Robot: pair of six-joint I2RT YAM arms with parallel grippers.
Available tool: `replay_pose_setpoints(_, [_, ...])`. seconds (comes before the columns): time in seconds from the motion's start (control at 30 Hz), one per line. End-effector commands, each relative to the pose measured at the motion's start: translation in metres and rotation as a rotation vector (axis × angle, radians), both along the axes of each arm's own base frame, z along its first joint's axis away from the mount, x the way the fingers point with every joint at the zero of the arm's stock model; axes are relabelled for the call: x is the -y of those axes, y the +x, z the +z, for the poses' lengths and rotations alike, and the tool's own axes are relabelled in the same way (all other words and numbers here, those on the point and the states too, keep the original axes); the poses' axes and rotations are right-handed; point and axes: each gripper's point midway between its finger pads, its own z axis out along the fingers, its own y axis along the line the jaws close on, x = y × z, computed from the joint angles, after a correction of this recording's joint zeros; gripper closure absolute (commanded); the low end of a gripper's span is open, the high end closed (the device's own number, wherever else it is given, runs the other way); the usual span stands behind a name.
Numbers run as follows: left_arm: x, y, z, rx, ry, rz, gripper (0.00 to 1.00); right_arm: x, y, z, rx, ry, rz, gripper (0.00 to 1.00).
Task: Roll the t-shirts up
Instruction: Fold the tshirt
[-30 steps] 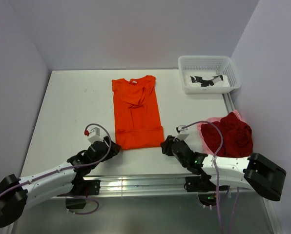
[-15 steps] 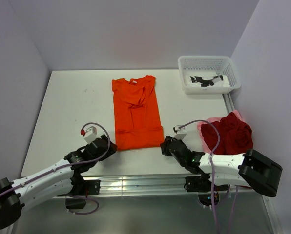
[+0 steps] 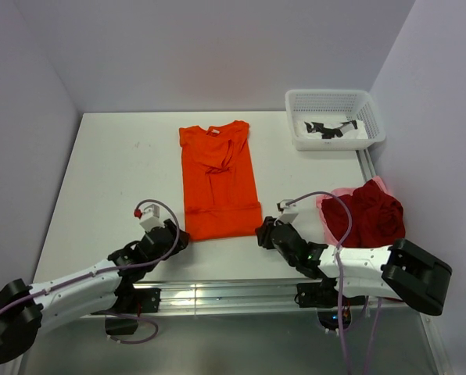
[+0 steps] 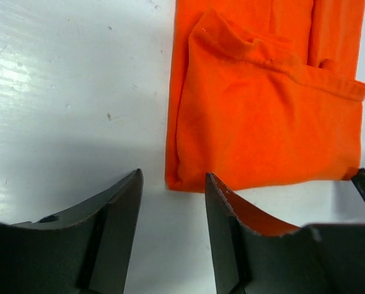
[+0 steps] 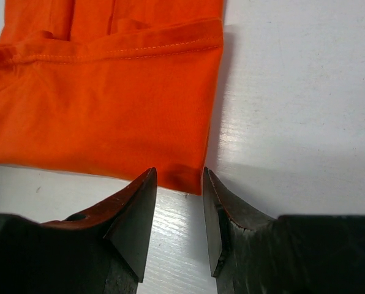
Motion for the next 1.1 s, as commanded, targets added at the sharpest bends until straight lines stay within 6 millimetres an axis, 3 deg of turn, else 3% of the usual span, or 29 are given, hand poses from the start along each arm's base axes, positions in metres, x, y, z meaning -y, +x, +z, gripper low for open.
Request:
replay_pose_setpoints(0.0, [0.008,0.015,0.012,0.061,0.0,0.018,0.48,-0.002,0.005,0.002,0.016,-0.01,-0.018,0.57])
replay_pose_setpoints(0.5, [0.012,0.006,-0.001,0.04,0.041,0.008,0.51,-0.004,0.005,-0.006,-0.005,-0.035,-0.011,0.63])
replay_pose_setpoints(0.7, [0.013,-0.004,-0.002,0.042,-0.016,-0.008,0.52,-0.006,0.005,-0.006,-0.006,-0.041,-0.001,0.7])
replay_pose_setpoints(0.8, [0.012,-0.003,-0.003,0.039,-0.002,-0.001,0.53,-0.007,0.006,-0.006,-0.009,-0.048,0.002,0.8])
replay_pose_setpoints(0.87, [0.012,-0.002,-0.005,0.032,0.013,0.001,0.53,-0.007,0.007,-0.007,-0.018,-0.061,-0.005,0.92])
replay_pose_setpoints(1.07, [0.014,0.001,-0.01,0.017,0.034,0.013,0.53,-0.009,0.007,-0.009,-0.025,-0.072,0.0,0.99])
